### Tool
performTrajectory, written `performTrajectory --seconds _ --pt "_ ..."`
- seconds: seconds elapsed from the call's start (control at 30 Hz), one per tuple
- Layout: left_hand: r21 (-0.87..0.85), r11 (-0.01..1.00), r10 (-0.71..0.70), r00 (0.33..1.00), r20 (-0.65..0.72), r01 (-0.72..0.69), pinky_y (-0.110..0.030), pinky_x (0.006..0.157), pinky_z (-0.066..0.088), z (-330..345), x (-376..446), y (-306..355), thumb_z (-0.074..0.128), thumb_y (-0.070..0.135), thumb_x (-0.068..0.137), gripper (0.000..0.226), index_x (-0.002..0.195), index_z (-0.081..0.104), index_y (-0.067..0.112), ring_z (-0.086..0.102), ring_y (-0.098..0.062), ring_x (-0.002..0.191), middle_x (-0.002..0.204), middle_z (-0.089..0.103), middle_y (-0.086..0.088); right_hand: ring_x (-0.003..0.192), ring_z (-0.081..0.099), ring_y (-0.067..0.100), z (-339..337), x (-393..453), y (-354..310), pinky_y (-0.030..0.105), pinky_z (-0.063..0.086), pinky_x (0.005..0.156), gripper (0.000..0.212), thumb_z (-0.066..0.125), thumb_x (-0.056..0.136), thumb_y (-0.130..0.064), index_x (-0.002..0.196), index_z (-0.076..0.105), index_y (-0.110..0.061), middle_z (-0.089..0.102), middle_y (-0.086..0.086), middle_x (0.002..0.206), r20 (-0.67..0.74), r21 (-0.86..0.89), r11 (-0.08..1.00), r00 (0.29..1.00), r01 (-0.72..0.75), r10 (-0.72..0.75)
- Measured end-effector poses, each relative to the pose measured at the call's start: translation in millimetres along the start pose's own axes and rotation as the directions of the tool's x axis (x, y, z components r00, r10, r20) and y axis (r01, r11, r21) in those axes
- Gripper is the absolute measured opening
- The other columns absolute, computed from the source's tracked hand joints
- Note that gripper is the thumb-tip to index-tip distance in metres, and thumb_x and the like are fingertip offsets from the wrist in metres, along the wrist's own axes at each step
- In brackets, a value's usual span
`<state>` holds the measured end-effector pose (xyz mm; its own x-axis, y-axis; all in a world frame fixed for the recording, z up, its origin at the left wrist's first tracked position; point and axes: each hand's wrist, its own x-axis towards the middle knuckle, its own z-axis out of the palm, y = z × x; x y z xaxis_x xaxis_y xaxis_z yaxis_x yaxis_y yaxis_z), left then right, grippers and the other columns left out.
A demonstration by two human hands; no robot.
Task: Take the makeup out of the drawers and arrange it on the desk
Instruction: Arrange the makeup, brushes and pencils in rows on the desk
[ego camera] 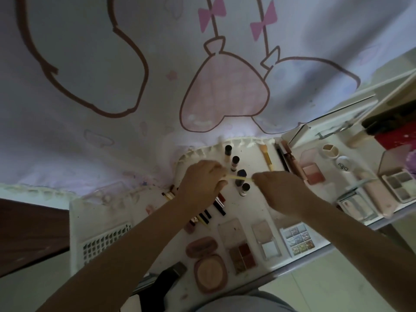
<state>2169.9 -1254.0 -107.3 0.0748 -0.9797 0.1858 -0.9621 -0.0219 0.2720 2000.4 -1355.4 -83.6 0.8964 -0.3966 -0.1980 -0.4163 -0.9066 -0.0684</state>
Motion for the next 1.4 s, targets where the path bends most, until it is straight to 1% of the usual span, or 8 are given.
performTrajectory --seconds 0.13,0.3,0.73,1.03,1.13,1.2,1.27,1.4 --pt "-0.041 0.939 -0.333 0.93 0.153 0.343 -0.032 0.105 0.033 6.6 7.3 -8.7 0.049 0.029 0.093 0.048 0.135 0.042 0.007 0.042 -0.023 0.127 0.136 0.048 -0.009 0.084 0.066 0.029 -1.0 -7.6 33.5 0.029 0.045 0.066 0.026 0.032 0.097 -0.012 0.117 0.047 -0.005 0.067 0.013 0.093 -0.004 0.135 0.905 0.913 -0.404 0.408" --pt "0.11 0.883 -0.455 0.773 0.442 0.457 -0.03 0.105 0.033 48.4 0.4 -36.4 0.035 0.008 0.097 0.046 0.142 0.03 0.013 0.033 -0.022 0.132 0.145 0.035 -0.008 0.089 0.065 0.03 55.2 18.4 48.1 0.038 0.05 0.087 0.023 0.029 0.097 -0.014 0.105 0.049 -0.003 0.066 0.015 0.099 0.213 0.193 0.802 0.822 -0.565 0.528" --pt "0.317 0.948 -0.173 0.884 0.433 0.03 -0.034 0.098 0.036 92.9 53.7 -36.5 0.039 0.006 0.091 0.038 0.128 0.047 0.013 0.038 -0.024 0.126 0.132 0.048 -0.004 0.104 0.053 0.034 85.9 -8.3 46.5 0.038 0.045 0.084 0.025 0.05 0.089 -0.011 0.107 0.061 0.003 0.061 0.018 0.109 0.083 0.305 0.808 0.859 -0.505 0.505" --pt "0.345 0.909 -0.014 0.811 0.585 -0.233 -0.033 0.094 0.036 86.6 51.8 -45.5 0.035 0.011 0.094 0.032 0.121 0.052 0.01 0.043 -0.026 0.117 0.123 0.053 -0.007 0.055 0.061 0.033 85.6 -8.2 37.2 0.035 0.048 0.044 0.016 0.053 0.072 -0.007 0.064 0.065 0.001 0.063 0.015 0.062 -0.096 0.388 0.852 0.904 -0.352 0.417" --pt "0.286 0.943 0.0 0.862 0.507 -0.168 -0.029 0.089 0.041 74.0 41.3 -46.6 0.048 0.01 0.087 0.028 0.113 0.057 0.005 0.054 -0.027 0.106 0.112 0.06 -0.011 0.049 0.061 0.027 68.5 -6.5 26.0 0.029 0.048 0.041 0.032 0.04 0.075 -0.017 0.065 0.065 -0.001 0.062 0.01 0.057 -0.249 0.405 0.882 0.898 -0.243 0.362" --pt "0.192 0.97 0.088 0.948 0.306 -0.152 -0.021 0.06 0.051 64.0 26.9 -48.0 0.07 0.004 0.061 0.028 0.088 0.063 0.005 0.064 -0.023 0.069 0.076 0.066 -0.01 0.054 0.063 0.024 55.9 -6.4 10.8 0.023 0.049 0.045 0.033 0.039 0.077 -0.021 0.075 0.067 -0.003 0.065 0.008 0.062 -0.358 0.386 0.91 0.884 -0.154 0.301" --pt "0.049 0.988 0.139 0.985 0.101 -0.145 -0.016 0.042 0.047 52.5 4.9 -43.6 0.056 0.003 0.064 0.023 0.085 0.051 0.01 0.058 -0.017 0.049 0.06 0.061 -0.005 0.063 0.065 0.02 42.5 -6.3 -11.2 0.02 0.049 0.05 0.038 0.038 0.081 -0.029 0.092 0.066 -0.005 0.067 0.006 0.073 -0.358 0.365 0.926 0.905 -0.091 0.23" --pt "0.057 0.972 0.235 0.962 -0.136 -0.229 -0.02 0.046 0.044 16.9 -21.6 -17.4 0.03 0.01 0.091 0.014 0.089 0.044 0.012 0.054 -0.015 0.05 0.062 0.059 -0.004 0.074 0.059 0.02 17.9 1.1 -42.6 0.015 0.035 0.054 0.061 0.022 0.085 -0.047 0.115 0.052 -0.004 0.062 0.005 0.086 -0.247 0.521 0.851 0.944 -0.061 0.219"
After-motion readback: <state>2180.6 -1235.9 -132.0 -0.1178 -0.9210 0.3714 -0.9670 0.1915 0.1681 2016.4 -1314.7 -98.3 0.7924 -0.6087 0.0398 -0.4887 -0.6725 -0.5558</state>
